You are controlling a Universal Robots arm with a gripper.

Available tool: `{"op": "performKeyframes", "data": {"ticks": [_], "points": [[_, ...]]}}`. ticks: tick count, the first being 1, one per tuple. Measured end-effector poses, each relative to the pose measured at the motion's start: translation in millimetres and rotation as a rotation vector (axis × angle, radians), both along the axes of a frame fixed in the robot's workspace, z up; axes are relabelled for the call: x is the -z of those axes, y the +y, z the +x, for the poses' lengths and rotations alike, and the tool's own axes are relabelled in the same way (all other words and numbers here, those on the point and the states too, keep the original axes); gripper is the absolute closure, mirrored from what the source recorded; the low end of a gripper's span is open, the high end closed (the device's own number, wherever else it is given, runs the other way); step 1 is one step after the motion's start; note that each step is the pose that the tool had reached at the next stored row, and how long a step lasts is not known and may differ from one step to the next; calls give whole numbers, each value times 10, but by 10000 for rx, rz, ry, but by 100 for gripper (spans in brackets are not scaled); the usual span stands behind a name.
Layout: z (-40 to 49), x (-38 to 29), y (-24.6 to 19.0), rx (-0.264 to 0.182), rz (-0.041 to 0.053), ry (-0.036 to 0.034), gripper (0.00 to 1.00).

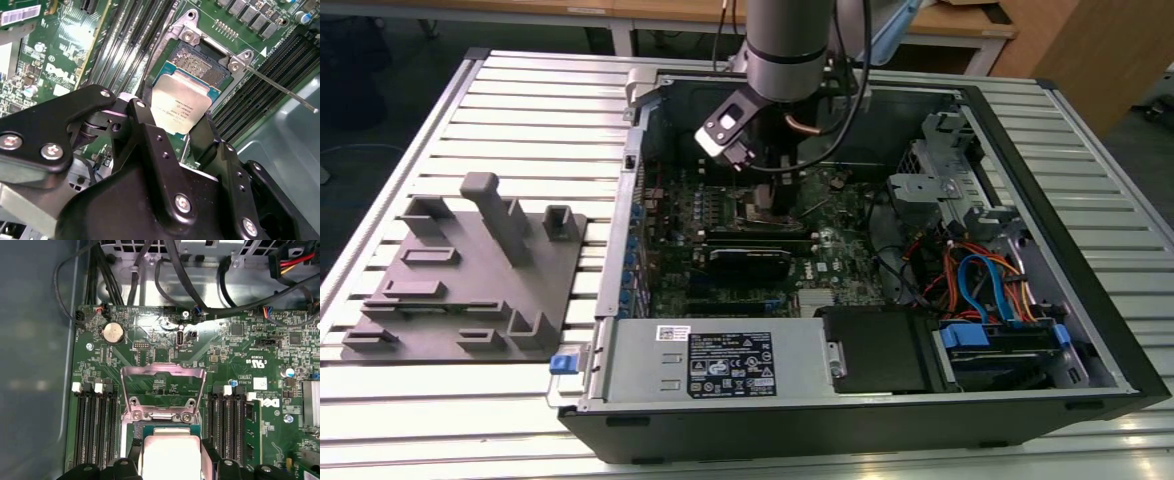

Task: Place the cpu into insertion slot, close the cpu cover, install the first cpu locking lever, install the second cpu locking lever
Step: 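Place the cpu into insertion slot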

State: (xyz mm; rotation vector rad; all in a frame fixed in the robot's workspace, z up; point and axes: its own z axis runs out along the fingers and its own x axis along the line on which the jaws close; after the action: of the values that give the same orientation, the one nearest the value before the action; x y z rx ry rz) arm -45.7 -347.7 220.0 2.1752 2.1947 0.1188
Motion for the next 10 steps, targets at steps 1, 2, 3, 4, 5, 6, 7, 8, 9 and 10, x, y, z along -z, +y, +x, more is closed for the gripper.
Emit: {"op": "performKeyframes", "data": {"ticks": [1, 2, 3, 4, 5, 6, 7, 8, 9, 10], "points": [[-3, 14, 6, 25, 0, 0, 46], [-7, 27, 9, 36, 1, -1, 46], [-11, 40, 12, 40, 0, -1, 46], [-14, 52, 15, 44, 0, -1, 46], [-16, 62, 19, 49, 0, -1, 46], [-20, 71, 21, 52, -1, 0, 46], [-26, 80, 22, 55, -1, 0, 46], [-33, 91, 23, 56, -1, -1, 46], [-43, 101, 24, 56, -1, 0, 46], [-47, 112, 26, 56, -1, 0, 46]]}}
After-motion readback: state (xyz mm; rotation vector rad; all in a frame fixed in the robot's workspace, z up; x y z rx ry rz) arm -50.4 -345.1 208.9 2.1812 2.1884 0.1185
